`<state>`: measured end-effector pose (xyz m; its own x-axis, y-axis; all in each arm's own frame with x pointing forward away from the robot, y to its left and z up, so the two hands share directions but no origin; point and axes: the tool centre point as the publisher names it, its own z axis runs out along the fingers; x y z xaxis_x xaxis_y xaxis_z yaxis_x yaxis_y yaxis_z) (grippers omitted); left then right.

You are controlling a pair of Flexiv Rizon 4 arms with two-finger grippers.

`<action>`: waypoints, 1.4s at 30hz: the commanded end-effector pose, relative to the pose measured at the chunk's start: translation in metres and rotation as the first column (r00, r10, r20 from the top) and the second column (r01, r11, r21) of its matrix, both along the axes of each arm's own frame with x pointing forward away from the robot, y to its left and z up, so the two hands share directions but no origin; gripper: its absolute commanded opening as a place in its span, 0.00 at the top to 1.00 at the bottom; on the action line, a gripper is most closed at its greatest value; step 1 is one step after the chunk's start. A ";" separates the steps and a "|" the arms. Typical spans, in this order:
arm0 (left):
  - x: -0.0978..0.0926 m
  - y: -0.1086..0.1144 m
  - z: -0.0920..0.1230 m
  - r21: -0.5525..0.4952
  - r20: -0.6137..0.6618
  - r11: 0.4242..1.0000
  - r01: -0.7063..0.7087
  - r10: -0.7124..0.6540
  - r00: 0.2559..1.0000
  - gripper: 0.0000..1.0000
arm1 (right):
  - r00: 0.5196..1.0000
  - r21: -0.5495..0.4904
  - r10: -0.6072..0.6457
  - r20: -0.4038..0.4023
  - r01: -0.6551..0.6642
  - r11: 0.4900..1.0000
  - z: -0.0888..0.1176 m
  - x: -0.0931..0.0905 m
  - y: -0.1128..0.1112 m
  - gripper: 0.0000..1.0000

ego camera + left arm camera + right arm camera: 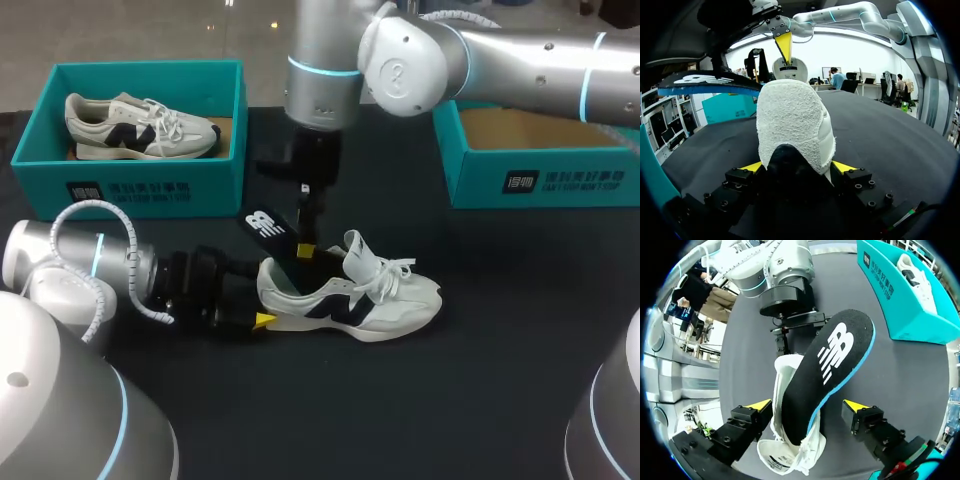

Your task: Take the shoe out of the shoebox, open the shoe tongue, remove and reinsert the insole, then place the shoe into the shoebox

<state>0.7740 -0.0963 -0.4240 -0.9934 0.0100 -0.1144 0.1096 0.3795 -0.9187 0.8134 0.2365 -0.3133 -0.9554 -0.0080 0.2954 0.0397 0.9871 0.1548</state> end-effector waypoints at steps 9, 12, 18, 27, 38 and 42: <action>0.000 -0.001 -0.002 0.003 0.000 1.000 0.000 0.000 1.000 1.00 | 0.997 0.105 -0.033 -0.074 0.041 0.994 -0.003 0.009 -0.019 0.00; 0.000 -0.001 -0.002 0.003 0.000 1.000 0.000 0.000 1.000 1.00 | 0.996 0.113 -0.029 -0.082 0.038 0.993 -0.005 0.010 -0.015 0.00; 0.000 -0.001 -0.002 0.003 0.000 1.000 0.000 0.000 1.000 1.00 | 0.992 0.120 -0.006 -0.128 0.021 0.993 -0.012 0.008 0.001 0.00; 0.000 -0.001 -0.002 0.003 0.000 1.000 0.000 0.000 1.000 1.00 | 0.988 0.139 0.021 -0.151 0.000 0.990 -0.018 -0.004 0.019 0.00; 0.000 -0.001 -0.002 0.003 0.000 1.000 0.000 0.000 1.000 1.00 | 0.993 0.146 0.004 -0.119 0.014 0.989 -0.014 -0.015 0.015 1.00; 0.000 -0.001 -0.002 0.003 0.000 1.000 0.000 0.000 1.000 1.00 | 0.994 0.149 0.001 -0.106 0.015 0.989 -0.011 -0.016 0.014 1.00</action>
